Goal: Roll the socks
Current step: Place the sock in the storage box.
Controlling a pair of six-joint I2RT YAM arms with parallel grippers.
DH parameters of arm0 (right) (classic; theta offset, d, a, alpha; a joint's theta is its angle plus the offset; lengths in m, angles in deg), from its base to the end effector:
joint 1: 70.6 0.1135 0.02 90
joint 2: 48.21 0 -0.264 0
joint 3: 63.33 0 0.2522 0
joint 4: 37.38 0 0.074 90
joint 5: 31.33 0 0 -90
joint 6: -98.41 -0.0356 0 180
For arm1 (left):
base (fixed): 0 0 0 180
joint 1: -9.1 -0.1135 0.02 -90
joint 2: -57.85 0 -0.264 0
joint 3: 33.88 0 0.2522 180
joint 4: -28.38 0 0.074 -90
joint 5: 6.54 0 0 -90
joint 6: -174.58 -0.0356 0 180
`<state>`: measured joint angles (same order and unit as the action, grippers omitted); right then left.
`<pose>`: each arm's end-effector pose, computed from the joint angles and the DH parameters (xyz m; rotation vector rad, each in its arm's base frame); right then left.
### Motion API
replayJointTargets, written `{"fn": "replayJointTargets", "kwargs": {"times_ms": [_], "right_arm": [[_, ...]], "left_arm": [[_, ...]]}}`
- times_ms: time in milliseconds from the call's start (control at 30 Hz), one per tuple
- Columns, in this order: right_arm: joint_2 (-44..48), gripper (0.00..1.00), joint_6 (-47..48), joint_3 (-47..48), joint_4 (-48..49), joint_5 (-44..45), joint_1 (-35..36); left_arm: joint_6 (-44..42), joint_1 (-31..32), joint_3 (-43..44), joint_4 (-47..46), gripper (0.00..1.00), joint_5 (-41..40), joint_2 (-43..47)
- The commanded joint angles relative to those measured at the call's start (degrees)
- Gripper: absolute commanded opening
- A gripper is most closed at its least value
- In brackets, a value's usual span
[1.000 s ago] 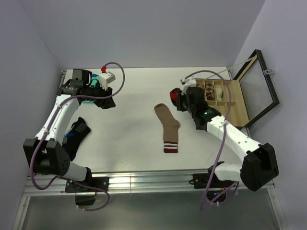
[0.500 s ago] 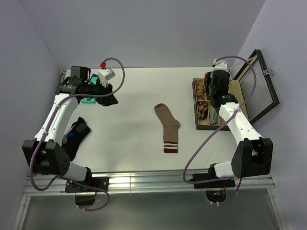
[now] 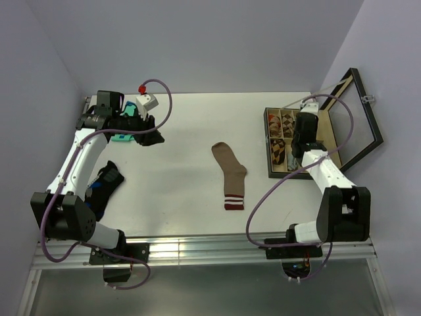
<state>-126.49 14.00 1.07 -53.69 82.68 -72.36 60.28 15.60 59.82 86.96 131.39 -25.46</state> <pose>0.3027 -0.0238 0.2579 0.1841 2.0804 -0.5164 0.2976 -0.0605 0.3483 0.9353 2.0025 -0.8281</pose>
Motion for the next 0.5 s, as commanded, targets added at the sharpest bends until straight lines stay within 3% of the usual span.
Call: {"fn": "replayJointTargets", "kwargs": {"times_ms": [0,467], "right_arm": [[0.1,0.00,2.4,-2.2,7.1,4.3,-0.2],[-9.0,0.00,4.6,-4.4,9.6,11.1,-1.1]], "left_arm": [[-1.9,-0.1,0.3,-1.0,0.44,3.1,0.3],[-2.0,-0.1,0.3,-1.3,0.44,5.3,-3.1]]}}
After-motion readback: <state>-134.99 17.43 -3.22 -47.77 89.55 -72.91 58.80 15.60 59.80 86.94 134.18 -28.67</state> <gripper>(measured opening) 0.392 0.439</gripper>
